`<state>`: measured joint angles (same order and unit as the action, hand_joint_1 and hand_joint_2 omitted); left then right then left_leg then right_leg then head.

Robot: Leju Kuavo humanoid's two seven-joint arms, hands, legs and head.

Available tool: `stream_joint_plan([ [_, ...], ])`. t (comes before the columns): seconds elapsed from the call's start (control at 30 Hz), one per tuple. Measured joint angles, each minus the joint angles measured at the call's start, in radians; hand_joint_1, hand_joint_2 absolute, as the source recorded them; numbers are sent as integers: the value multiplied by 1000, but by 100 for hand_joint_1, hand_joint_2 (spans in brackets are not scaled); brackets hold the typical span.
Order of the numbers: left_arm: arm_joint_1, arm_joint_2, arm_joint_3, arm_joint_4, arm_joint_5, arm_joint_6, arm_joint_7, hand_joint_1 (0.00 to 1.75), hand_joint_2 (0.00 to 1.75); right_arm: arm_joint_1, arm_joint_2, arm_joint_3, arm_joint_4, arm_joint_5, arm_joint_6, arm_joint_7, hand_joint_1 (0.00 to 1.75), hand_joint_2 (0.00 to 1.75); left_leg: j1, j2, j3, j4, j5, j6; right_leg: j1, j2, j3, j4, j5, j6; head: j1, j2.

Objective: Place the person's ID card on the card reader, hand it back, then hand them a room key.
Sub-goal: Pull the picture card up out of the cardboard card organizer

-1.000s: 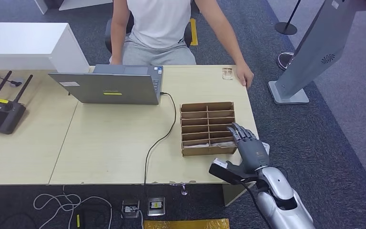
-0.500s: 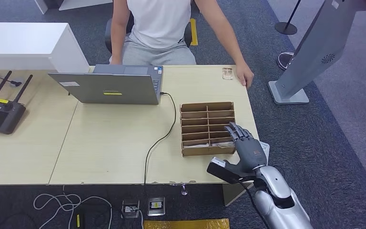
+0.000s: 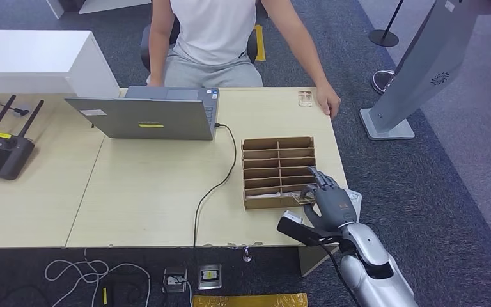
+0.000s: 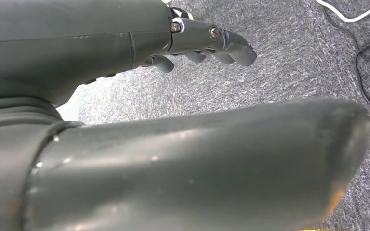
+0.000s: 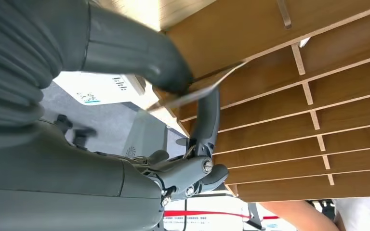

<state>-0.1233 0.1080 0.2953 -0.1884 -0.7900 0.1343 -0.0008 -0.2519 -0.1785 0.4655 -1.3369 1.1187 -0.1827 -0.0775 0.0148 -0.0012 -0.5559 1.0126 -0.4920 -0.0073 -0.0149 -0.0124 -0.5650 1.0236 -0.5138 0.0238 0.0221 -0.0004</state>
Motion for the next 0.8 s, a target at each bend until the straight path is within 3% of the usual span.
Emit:
stream_joint_plan([
  [0.8, 0, -3, 0, 0, -17, 0, 0, 0, 0, -24, 26, 0, 6, 11, -2, 18, 175, 175, 0, 0, 0, 0, 0, 0, 0, 0, 0, 0, 0, 0, 0, 0],
])
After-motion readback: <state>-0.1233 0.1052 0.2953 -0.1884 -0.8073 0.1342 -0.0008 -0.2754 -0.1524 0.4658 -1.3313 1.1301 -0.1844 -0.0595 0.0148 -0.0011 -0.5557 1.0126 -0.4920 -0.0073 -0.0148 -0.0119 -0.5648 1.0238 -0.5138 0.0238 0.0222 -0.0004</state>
